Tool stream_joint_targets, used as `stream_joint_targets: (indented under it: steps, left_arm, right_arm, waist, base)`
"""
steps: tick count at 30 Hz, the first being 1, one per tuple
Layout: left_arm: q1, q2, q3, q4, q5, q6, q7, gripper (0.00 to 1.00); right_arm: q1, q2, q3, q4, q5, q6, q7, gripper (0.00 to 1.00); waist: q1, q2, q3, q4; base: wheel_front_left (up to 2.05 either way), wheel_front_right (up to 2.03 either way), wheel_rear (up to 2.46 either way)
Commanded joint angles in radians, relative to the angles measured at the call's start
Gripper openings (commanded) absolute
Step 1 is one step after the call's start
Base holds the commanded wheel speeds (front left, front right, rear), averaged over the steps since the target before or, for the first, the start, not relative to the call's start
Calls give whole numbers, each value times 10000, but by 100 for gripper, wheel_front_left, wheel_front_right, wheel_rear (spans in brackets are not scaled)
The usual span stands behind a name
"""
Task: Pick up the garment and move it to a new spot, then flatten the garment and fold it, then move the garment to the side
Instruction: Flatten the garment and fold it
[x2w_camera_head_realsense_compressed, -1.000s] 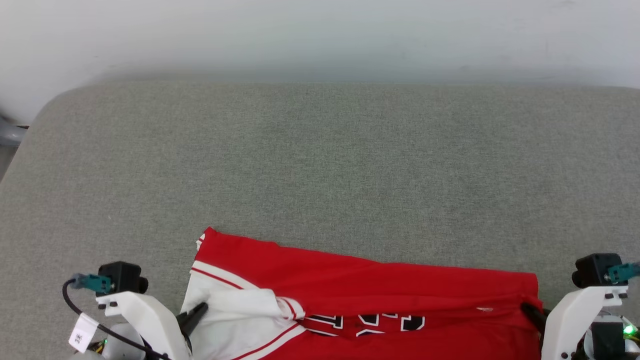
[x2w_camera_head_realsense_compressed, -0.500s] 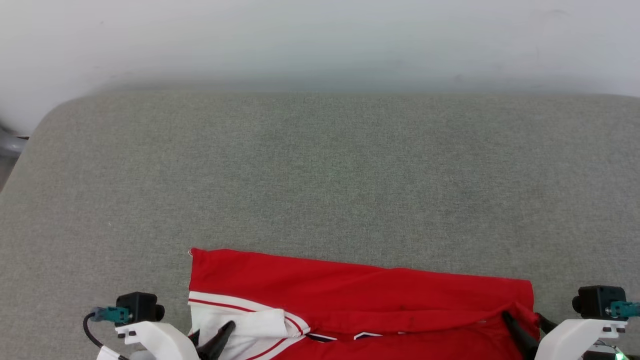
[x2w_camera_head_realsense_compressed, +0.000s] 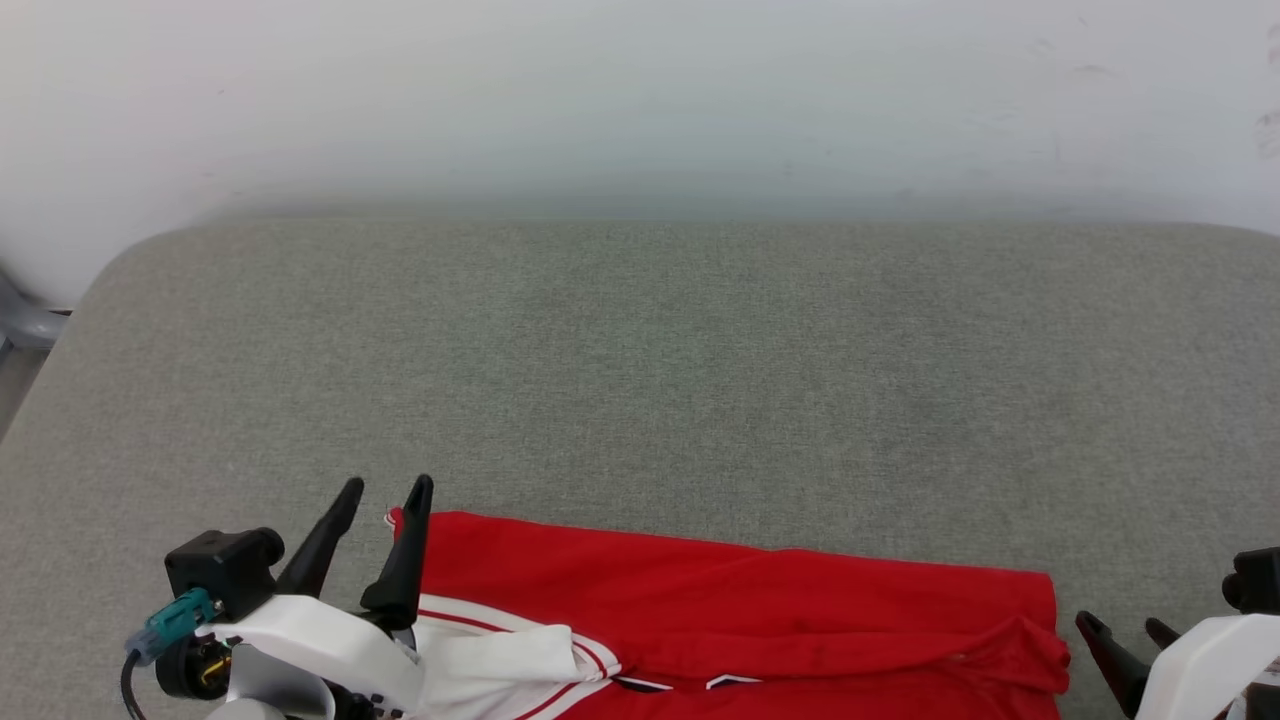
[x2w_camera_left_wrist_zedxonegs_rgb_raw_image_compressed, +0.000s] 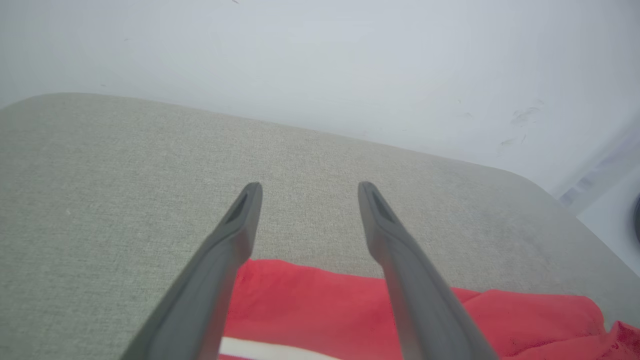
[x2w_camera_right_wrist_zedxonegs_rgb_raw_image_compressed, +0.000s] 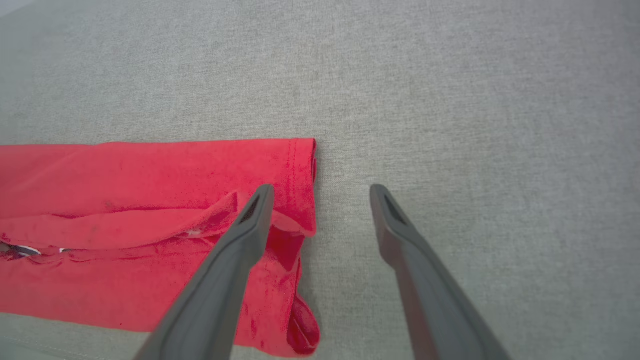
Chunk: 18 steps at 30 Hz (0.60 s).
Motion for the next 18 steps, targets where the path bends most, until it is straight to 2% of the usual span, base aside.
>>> stream_joint_targets:
  steps: [1,5,9,18]
  left_arm:
    - [-145,-81,31,-77,260,95,-252,100]
    - [-196,-254,235,-320,1169,416,-685,100]
    - [-119,-539,538,-599,1883,649,-792,100]
    - [228,-1024,1128,-971,2879,345,-815,100]
  right_arm:
    - [-142,-97,-113,-37,-12,-6,281,100]
    - [-256,-320,-274,-108,-11,-6,1266,100]
    - [-394,-389,-183,55,36,-6,1797,100]
    - [-526,5,345,890,235,-6,2173,100]
  waist:
    - [1,0,-12,38]
    - [1,0,66,202]
    - [1,0,241,423]
    - [1,0,749,773]
  base:
    - [0,0,0]
    - [0,0,0]
    - [0,0,0]
    - [0,0,0]
